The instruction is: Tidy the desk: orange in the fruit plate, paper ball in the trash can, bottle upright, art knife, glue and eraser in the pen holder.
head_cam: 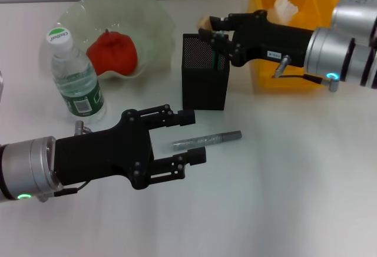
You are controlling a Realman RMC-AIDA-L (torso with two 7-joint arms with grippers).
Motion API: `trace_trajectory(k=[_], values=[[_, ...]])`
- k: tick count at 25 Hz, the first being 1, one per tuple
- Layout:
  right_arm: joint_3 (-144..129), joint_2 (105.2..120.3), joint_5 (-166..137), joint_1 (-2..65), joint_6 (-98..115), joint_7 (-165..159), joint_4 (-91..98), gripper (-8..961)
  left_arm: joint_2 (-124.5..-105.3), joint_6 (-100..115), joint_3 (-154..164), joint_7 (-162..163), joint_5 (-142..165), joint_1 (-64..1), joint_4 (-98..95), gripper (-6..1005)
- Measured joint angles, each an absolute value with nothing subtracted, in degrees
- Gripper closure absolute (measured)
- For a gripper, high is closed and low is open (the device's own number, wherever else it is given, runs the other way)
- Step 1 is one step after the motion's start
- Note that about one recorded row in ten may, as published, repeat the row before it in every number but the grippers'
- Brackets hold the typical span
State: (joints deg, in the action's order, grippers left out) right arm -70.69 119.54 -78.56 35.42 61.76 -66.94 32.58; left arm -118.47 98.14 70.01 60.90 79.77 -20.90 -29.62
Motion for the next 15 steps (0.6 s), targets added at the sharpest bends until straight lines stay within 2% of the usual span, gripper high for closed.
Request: trace_trajectory(k=[15], values=[[-72.28, 119.40, -79.14, 37.53, 58.93, -66.79, 29.40, 644, -118.47, 98.03, 69.87, 60.91, 79.73, -21.10, -29.62, 337]])
